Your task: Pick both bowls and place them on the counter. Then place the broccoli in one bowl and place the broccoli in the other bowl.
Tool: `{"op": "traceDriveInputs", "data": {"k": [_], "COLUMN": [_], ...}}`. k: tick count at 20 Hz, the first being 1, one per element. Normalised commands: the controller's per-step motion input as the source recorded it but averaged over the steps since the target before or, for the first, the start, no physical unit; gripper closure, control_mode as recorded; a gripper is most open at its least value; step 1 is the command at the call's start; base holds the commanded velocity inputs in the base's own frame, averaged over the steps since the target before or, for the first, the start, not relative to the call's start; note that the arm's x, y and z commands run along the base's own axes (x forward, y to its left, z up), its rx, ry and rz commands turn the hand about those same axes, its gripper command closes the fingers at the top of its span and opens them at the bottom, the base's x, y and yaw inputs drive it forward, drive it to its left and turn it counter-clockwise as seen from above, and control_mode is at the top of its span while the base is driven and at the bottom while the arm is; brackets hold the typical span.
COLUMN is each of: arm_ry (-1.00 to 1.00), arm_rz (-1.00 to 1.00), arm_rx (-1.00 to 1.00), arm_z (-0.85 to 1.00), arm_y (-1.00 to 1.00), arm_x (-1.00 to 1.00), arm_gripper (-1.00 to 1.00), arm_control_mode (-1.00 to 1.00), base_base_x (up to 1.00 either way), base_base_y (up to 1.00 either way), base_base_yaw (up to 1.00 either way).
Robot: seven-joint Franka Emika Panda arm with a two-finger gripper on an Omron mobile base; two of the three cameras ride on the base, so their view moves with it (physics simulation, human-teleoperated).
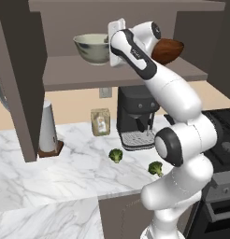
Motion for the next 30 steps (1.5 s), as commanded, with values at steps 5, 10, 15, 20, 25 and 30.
{"op": "traceDriveInputs", "data": {"k": [5, 10, 15, 20, 25, 30], "arm_ry": [0.00, 0.00, 0.00, 0.00, 0.01, 0.04], "arm_rz": [0.00, 0.00, 0.00, 0.00, 0.00, 0.00], "arm_rx": [0.05, 0.16, 0.14, 0.03, 0.00, 0.00], "arm_z": [-0.14, -0.09, -0.03, -0.01, -0.03, 0.00], "arm_y": [-0.01, -0.05, 0.00, 0.00, -0.02, -0.03], "arm_x": [-0.26, -0.48, -0.53, -0.61, -0.68, -0.69], "arm_gripper": [1.00, 1.00, 1.00, 1.00, 1.00, 1.00], "arm_control_mode": [-1.00, -1.00, -1.00, -1.00, -1.00, -1.00], "base_base_x": [0.00, 0.00, 0.00, 0.00, 0.00, 0.00], "base_base_y": [0.00, 0.00, 0.00, 0.00, 0.00, 0.00], "base_base_yaw": [0.00, 0.00, 0.00, 0.00, 0.00, 0.00]}}
